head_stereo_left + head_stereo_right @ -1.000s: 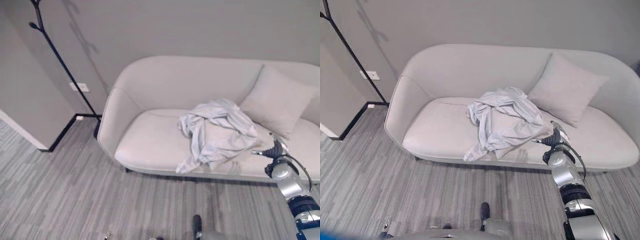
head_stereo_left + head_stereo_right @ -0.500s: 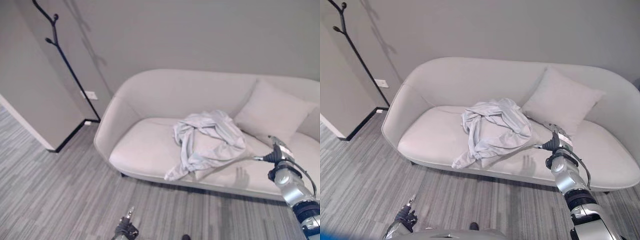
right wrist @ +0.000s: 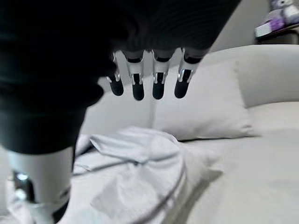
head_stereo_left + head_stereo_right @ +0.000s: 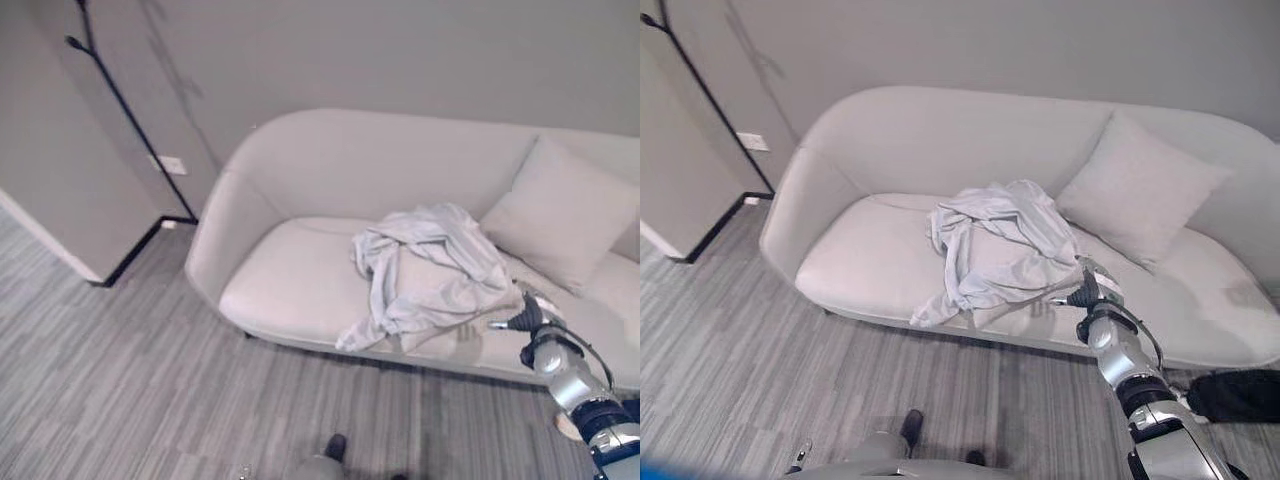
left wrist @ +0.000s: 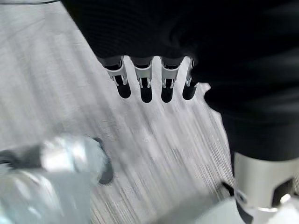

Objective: Hang the clothes on the sofa on the clothes rack.

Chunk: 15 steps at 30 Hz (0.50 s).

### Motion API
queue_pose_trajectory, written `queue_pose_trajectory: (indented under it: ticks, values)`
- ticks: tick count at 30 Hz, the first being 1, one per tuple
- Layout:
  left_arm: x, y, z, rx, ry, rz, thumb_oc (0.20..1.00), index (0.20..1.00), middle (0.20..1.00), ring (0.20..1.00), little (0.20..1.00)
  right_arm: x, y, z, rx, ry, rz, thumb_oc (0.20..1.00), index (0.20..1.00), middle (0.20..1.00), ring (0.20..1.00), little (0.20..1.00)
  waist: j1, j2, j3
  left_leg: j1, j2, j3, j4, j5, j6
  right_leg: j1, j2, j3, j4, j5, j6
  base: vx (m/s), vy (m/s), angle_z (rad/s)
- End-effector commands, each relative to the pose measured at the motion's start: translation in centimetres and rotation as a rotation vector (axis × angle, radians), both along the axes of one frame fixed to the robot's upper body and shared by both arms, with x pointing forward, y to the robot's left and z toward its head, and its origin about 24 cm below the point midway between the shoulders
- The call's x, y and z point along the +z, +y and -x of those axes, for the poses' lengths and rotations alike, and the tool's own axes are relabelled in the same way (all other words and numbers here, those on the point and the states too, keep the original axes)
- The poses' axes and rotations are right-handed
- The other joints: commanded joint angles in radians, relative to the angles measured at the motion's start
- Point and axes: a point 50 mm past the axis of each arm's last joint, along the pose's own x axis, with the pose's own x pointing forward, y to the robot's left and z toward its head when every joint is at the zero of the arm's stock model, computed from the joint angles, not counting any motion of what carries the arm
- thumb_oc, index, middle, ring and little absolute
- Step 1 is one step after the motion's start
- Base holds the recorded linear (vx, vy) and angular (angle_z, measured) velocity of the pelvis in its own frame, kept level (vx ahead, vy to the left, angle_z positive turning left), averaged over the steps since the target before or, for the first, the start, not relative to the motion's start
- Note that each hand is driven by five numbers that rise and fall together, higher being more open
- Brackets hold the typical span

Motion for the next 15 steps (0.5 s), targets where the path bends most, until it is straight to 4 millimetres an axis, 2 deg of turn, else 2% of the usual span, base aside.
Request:
queue_pose_trajectory:
  ticks: [1,2,3,4,5,6,7,10,15]
  values:
    - [0.8,2.2,-1.2,-0.113,0.004,-0.108,1.0,1.0,1.0,1.0,1.0,1.3,0.4,-1.4,0.022,-0.069,-0.021,1.0,1.0,1.0,1.0,1.0,0.037,-0.04,-0.078,-0.093,-0.041,-0.014,0.006,0.025,0.004,0.072,-0.122,-0.003,-0.055,0.056,0.102,0.2,0.124,-0.19]
    - [1.1,2.4,-2.1,-0.187,-0.008,-0.131,1.0,1.0,1.0,1.0,1.0,1.4,0.7,-1.8,0.04,-0.063,-0.009,1.0,1.0,1.0,1.0,1.0,0.04,-0.039,-0.072,-0.107,-0.043,-0.003,0.019,0.012,0.01,0.054,-0.135,-0.001,-0.056,0.063,0.109,0.08,0.057,-0.16]
    - [1.1,2.3,-2.1,-0.187,-0.008,-0.131,1.0,1.0,1.0,1.0,1.0,1.4,0.7,-1.8,0.04,-0.063,-0.009,1.0,1.0,1.0,1.0,1.0,0.041,-0.04,-0.073,-0.108,-0.043,-0.002,0.02,0.011,0.011,0.053,-0.135,-0.001,-0.056,0.063,0.109,0.09,0.092,-0.14]
    - [1.3,2.3,-3.2,-0.244,-0.034,-0.146,1.0,1.0,1.0,1.0,1.0,1.9,0.7,-2.5,0.043,-0.074,0.008,1.0,1.0,1.0,1.0,1.0,0.042,-0.037,-0.06,-0.136,-0.046,0.004,0.037,0.004,0.015,0.028,-0.143,0.0,-0.056,0.07,0.112,0.02,0.038,-0.05]
    - [1.3,2.3,-3.3,-0.244,-0.035,-0.146,1.0,1.0,1.0,1.0,1.0,2.0,0.7,-2.5,0.044,-0.075,0.008,1.0,1.0,1.0,1.0,1.0,0.042,-0.037,-0.063,-0.141,-0.046,0.005,0.041,0.002,0.015,0.024,-0.143,0.001,-0.056,0.07,0.113,-0.07,0.058,0.0]
    - [1.7,2.1,-4.8,-0.294,-0.075,-0.163,1.0,1.0,1.0,1.0,1.0,3.3,0.7,-3.7,0.032,-0.126,0.015,1.0,1.0,1.0,1.0,1.0,0.044,-0.034,-0.033,-0.199,-0.05,0.01,0.081,-0.01,0.018,-0.019,-0.146,0.002,-0.056,0.082,0.114,-0.09,0.023,0.0]
    - [1.7,2.1,-4.9,-0.294,-0.076,-0.163,1.0,1.0,1.0,1.0,1.0,3.3,0.7,-3.7,0.032,-0.127,0.015,1.0,1.0,1.0,1.0,1.0,0.044,-0.034,-0.035,-0.204,-0.05,0.01,0.085,-0.012,0.018,-0.022,-0.146,0.003,-0.056,0.082,0.114,-0.14,0.033,-0.03]
    - [2.2,1.2,-7.2,-0.354,-0.127,-0.179,1.0,1.0,1.0,1.0,1.0,6.3,0.8,-5.9,-0.001,-0.243,0.013,1.0,1.0,1.0,1.0,1.0,0.054,-0.029,0.015,-0.304,-0.059,0.009,0.138,-0.021,0.023,-0.095,-0.144,0.001,-0.056,0.104,0.111,-0.11,0.018,-0.04]
    - [2.2,0.3,-7.9,-0.395,-0.143,-0.177,1.0,1.0,1.0,1.0,1.0,7.9,0.6,-7.0,-0.014,-0.285,0.027,1.0,1.0,1.0,1.0,1.0,0.07,-0.025,0.044,-0.365,-0.067,0.001,0.17,-0.027,0.03,-0.135,-0.143,-0.004,-0.056,0.112,0.108,-0.02,0.007,0.0]
